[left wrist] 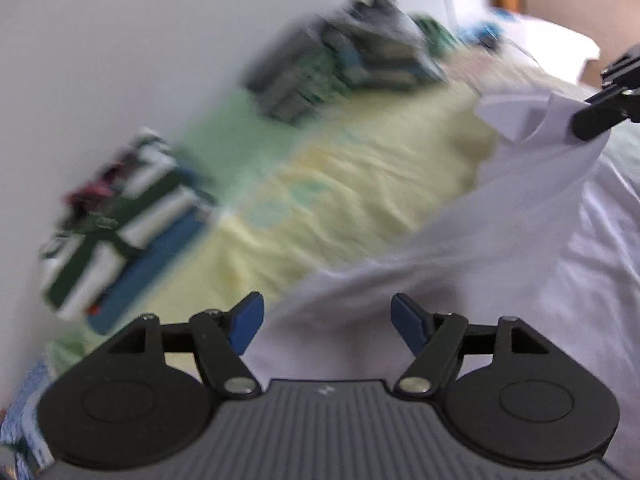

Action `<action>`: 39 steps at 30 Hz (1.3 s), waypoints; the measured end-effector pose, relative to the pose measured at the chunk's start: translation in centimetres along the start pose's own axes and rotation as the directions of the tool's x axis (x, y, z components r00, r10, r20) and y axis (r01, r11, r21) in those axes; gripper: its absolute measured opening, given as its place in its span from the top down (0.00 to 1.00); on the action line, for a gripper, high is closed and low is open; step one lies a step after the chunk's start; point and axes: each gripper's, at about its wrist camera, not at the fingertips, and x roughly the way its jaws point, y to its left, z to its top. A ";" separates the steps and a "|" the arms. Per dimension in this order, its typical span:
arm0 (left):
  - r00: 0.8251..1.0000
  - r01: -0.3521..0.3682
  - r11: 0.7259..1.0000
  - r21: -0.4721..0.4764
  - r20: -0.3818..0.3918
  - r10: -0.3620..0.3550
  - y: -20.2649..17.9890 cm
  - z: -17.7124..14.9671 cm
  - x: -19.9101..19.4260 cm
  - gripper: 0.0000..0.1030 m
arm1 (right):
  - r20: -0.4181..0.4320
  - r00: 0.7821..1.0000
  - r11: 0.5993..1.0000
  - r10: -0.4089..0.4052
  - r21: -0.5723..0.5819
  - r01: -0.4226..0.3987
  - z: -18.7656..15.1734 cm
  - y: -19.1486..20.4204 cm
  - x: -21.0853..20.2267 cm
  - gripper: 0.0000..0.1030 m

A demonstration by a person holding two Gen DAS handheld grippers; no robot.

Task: Fold clothes

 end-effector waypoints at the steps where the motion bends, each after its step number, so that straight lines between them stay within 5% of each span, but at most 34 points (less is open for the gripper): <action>1: 1.000 0.004 1.000 0.029 -0.009 -0.003 -0.6 -0.2 0.3 0.28 | -0.022 1.000 1.000 -0.009 -0.012 0.009 -0.6 0.2 -0.3 0.95; 6: 0.999 -0.007 0.996 0.091 -0.034 0.010 -2.2 -1.1 1.5 0.29 | -0.114 0.992 0.998 -0.048 0.025 0.051 -4.5 0.4 -0.3 0.95; 8: 0.999 -0.012 0.997 0.078 -0.038 0.015 -2.6 -1.5 1.4 0.36 | -0.137 0.988 0.996 -0.072 0.049 0.079 -5.5 0.3 0.0 0.96; 12: 0.999 -0.022 0.999 0.042 -0.045 0.024 -3.3 -2.4 1.2 0.81 | -0.164 0.982 0.991 -0.091 0.078 0.105 -6.3 0.4 0.5 0.96; 15: 0.999 -0.012 1.000 0.005 -0.046 0.013 -4.3 -3.8 0.2 0.93 | -0.162 0.982 0.989 -0.100 0.090 0.116 -6.1 0.3 0.5 0.96; 18: 0.999 -0.024 1.000 -0.001 -0.033 0.024 -5.3 -5.0 -1.3 0.91 | -0.161 0.981 0.985 -0.105 0.117 0.125 -6.1 -0.2 0.4 0.96; 21: 0.996 -0.081 0.996 0.028 0.025 0.080 -5.8 -4.9 -3.3 0.79 | -0.177 0.977 0.982 -0.116 0.126 0.140 -6.2 -0.5 0.7 0.96; 25: 0.986 -0.150 0.975 0.163 0.093 0.136 -6.0 -2.7 -3.6 0.46 | -0.203 0.972 0.980 -0.115 0.135 0.144 -6.5 -0.6 1.5 0.96; 26: 0.985 -0.161 0.965 0.207 0.101 0.142 -6.1 -2.0 -3.1 0.45 | -0.208 0.971 0.981 -0.119 0.128 0.148 -6.6 -0.5 1.6 0.95; 33: 0.994 -0.097 0.899 0.427 0.002 0.106 -6.5 0.2 1.3 0.46 | -0.196 0.971 0.979 -0.134 0.126 0.161 -6.5 -0.4 1.3 0.95; 35: 0.995 -0.062 0.901 0.430 -0.044 0.090 -6.3 0.0 2.2 0.53 | -0.184 0.973 0.979 -0.140 0.122 0.164 -6.5 -0.2 1.1 0.95; 39: 0.995 -0.030 0.925 0.378 -0.079 0.065 -6.0 -0.8 2.3 0.83 | -0.155 0.976 0.976 -0.156 0.127 0.176 -6.3 0.1 0.7 0.95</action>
